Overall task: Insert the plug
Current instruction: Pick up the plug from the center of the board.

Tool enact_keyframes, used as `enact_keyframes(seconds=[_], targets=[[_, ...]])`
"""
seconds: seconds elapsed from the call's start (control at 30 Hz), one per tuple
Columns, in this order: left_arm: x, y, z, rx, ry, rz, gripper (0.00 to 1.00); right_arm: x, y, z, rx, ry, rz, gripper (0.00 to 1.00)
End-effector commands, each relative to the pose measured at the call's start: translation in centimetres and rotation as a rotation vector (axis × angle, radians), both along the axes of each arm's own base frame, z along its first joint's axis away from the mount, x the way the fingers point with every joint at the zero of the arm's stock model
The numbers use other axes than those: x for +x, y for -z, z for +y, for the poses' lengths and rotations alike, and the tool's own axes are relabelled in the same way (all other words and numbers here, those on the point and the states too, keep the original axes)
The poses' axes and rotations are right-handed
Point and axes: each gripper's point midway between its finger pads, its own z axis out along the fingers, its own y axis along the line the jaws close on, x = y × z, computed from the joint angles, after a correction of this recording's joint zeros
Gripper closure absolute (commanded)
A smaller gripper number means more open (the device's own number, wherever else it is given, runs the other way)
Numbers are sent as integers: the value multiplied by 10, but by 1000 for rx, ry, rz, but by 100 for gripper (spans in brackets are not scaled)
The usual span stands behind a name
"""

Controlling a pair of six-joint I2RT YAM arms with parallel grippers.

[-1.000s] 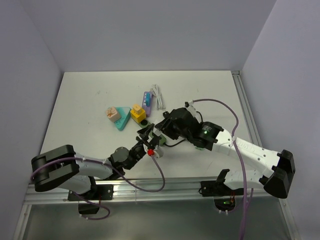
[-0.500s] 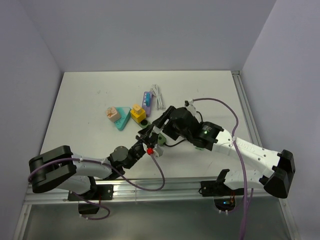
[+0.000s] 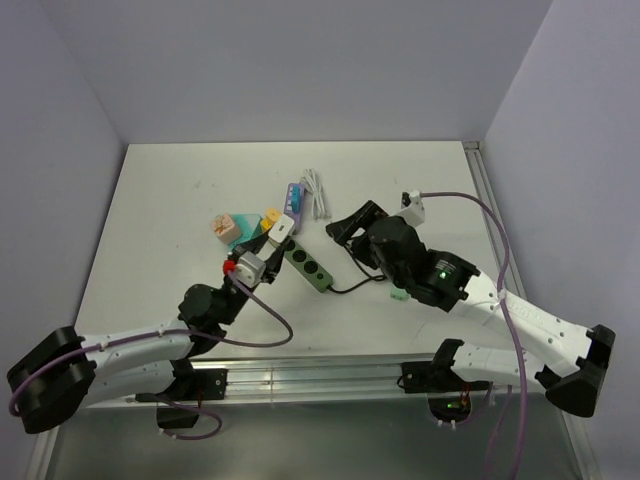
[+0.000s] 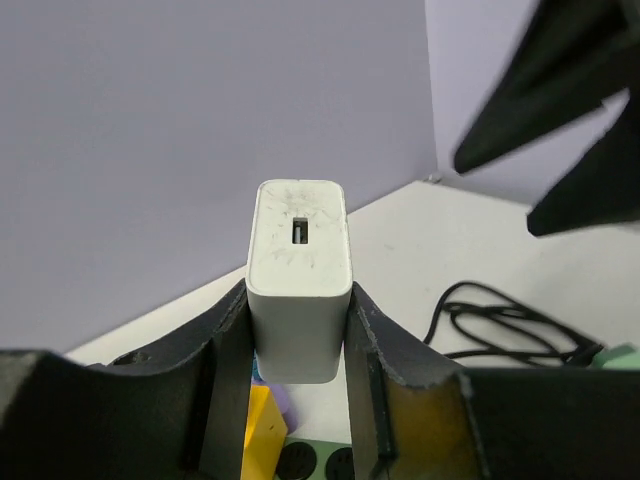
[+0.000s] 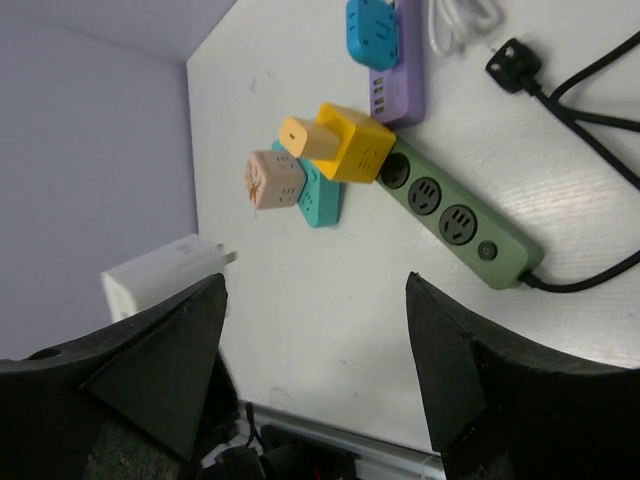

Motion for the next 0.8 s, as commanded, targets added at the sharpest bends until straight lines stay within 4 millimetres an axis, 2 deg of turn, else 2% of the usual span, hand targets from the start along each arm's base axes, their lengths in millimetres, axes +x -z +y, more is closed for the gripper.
enact_keyframes(seconds=[0.0,0.27,0.43,0.57,0.63,0.67,0.73,0.77], targets=[[-7,-11,7,-172,85,101,99,8,-8,-19,-4,58,-87,21],[4,5,2,-215,135,317,100,14,-3,-22,-50,37,-143,25],[13,17,0,-188,117,343,100,17,2,-23,-54,46,-165,27],[21,39,-6,-166,105,380,100,18,14,-23,-72,49,-146,27],[22,40,-7,-186,110,367,100,19,18,-21,-85,35,-149,27],[26,51,-8,-174,97,387,100,20,21,-19,-98,29,-146,27],[32,52,-10,-182,88,379,100,21,25,-18,-118,16,-155,28],[36,61,-12,-169,78,396,100,22,28,-17,-132,9,-157,28]])
